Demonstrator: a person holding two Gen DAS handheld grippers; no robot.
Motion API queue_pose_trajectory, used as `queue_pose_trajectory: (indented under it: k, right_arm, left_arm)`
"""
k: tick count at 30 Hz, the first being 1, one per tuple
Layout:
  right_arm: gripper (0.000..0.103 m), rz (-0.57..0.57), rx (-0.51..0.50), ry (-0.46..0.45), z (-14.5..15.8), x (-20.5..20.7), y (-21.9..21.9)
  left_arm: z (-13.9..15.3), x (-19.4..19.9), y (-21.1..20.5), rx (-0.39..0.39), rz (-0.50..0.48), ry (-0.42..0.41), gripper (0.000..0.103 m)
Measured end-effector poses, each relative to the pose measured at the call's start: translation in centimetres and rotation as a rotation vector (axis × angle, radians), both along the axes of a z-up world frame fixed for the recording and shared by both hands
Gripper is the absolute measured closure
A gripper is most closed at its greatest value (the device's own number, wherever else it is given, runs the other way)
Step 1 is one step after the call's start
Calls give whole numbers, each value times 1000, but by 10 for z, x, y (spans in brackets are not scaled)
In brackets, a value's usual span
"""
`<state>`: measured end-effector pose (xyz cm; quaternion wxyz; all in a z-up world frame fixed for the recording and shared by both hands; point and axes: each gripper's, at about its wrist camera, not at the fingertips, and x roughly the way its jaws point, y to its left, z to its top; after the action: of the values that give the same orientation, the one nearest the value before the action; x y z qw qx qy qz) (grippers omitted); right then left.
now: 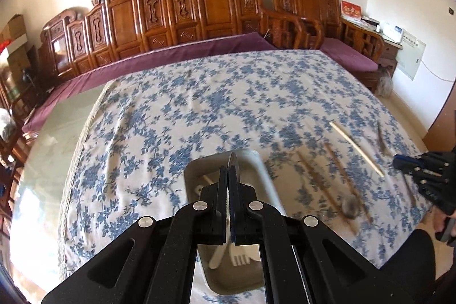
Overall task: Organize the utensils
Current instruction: 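Carry the thin utensil over the tray and open the left gripper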
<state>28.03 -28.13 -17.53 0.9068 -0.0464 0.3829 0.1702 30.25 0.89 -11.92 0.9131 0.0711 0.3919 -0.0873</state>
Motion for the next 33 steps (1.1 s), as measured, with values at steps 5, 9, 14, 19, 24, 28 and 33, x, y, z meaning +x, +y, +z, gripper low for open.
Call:
queue_pose_trajectory:
  k: [5, 9, 14, 19, 24, 28, 33]
  right_arm:
    - [95, 9, 17, 1, 1, 5, 13]
    - [95, 23, 30, 4, -1, 11, 26]
    - [95, 43, 39, 10, -2, 20, 41]
    - [95, 53, 49, 14, -2, 27, 52]
    - [95, 64, 49, 19, -4, 31, 62]
    - [95, 72, 53, 19, -4, 34, 69]
    - [95, 82, 54, 24, -5, 35, 77]
  left_arm:
    - [-33, 13, 11, 2, 15, 47, 103]
    - [-59, 21, 14, -6, 14, 81, 103]
    - [-78, 27, 12, -14, 10, 100, 103]
    - [-87, 31, 12, -30, 6, 107, 103]
    - [-94, 34, 14, -50, 10, 121, 103]
    - [-94, 35, 11, -51, 0, 117, 103]
    - [-94, 36, 10, -50, 3, 117, 103]
